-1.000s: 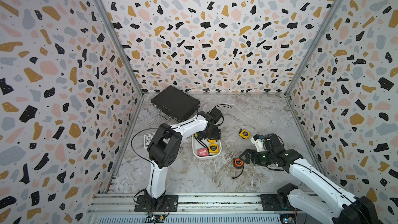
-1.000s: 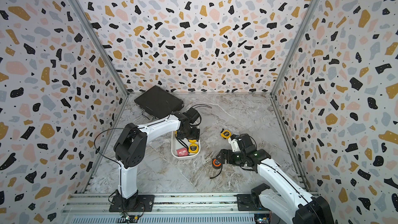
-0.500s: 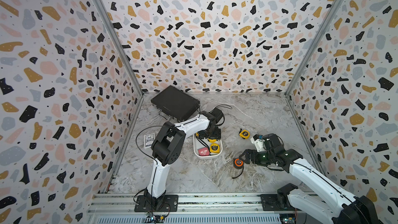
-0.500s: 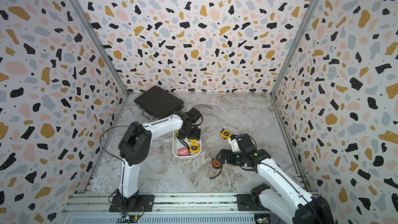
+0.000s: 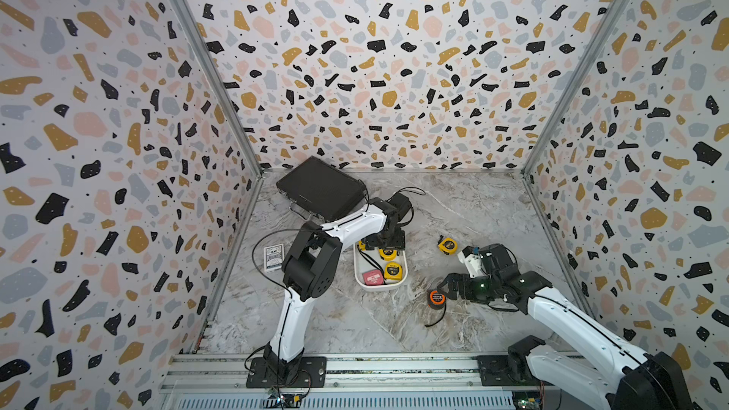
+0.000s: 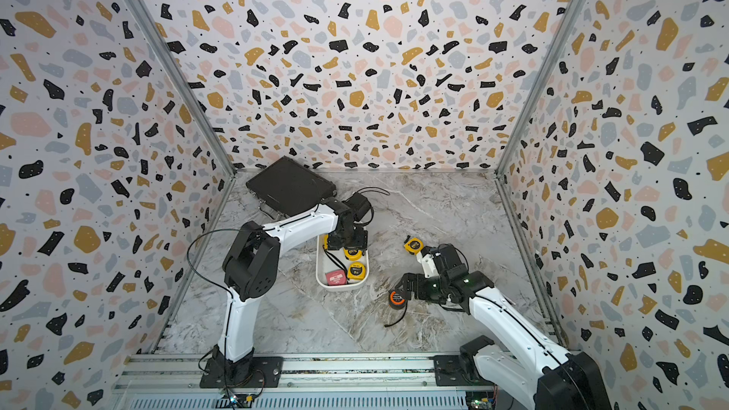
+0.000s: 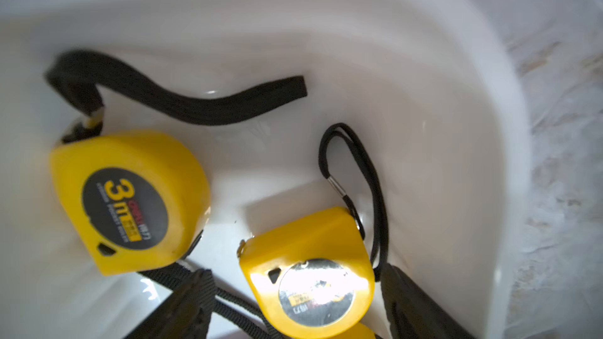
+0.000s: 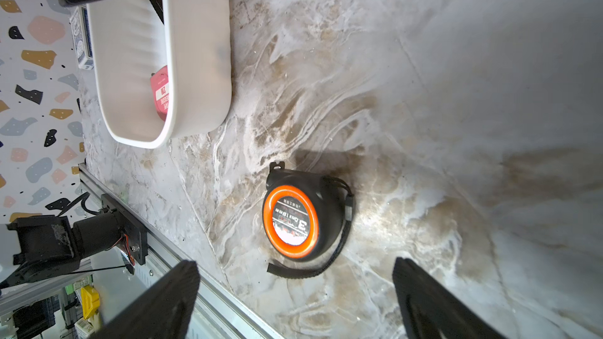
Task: Take the tape measure out of the storage box
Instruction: Pick up the tape measure from the storage box.
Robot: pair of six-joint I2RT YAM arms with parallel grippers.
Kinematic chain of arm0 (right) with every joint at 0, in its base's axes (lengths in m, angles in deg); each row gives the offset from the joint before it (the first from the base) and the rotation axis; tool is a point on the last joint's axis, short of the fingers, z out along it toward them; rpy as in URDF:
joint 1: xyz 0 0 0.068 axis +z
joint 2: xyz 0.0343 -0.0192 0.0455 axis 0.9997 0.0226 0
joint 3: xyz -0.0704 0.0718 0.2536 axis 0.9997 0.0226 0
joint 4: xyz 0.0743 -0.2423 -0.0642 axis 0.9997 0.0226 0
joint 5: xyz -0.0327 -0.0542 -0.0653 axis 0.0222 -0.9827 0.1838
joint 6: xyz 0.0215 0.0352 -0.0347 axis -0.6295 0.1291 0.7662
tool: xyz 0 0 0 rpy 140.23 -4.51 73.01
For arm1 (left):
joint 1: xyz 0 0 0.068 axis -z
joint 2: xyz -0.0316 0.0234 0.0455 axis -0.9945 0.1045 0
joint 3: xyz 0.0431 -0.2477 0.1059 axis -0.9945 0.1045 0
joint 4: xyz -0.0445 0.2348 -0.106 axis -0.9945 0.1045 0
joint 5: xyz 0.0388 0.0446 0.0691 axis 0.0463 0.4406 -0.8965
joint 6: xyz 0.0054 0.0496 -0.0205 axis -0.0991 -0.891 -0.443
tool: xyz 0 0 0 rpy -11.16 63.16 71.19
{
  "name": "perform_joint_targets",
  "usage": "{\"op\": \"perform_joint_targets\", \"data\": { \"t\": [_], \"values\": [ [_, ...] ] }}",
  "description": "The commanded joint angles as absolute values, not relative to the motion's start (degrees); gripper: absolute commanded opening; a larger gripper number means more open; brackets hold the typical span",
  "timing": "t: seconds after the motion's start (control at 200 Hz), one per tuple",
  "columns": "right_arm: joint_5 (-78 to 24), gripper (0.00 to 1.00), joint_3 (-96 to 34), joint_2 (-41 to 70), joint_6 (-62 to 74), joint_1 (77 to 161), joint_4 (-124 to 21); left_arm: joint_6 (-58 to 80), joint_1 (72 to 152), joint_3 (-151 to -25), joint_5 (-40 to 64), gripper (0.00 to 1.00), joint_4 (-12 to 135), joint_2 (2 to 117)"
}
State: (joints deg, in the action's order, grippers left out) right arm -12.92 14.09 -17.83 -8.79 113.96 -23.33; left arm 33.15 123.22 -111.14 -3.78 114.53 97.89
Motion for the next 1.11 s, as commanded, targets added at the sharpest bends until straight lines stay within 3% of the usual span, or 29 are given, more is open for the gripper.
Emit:
{"op": "perform_joint_targets", "data": {
  "t": [0.0,0.415,0.661,0.846,1.101],
  "values": [
    [-13.1,0.98,11.5,-17.7,-7.9,113.9,-23.6,37.5,123.3,-111.6,-3.3,0.83,116.9,98.5],
    [-13.0,0.98,11.5,-17.0,-7.8,113.9,-24.4,42.1,123.4,-112.0,-2.7,0.83,115.8,100.0],
    [-12.9,0.97,11.6,-16.8,-7.9,113.9,-24.9,43.8,123.4,-112.1,-2.3,0.77,115.1,102.0],
    [-12.9,0.96,11.8,-17.7,-8.1,113.9,-24.5,43.8,123.3,-112.0,-1.9,0.53,115.1,102.2],
    [-11.6,0.96,11.7,-18.0,-8.5,113.9,-26.3,46.4,123.5,-109.0,-2.0,0.12,115.3,95.5]
  ]
}}
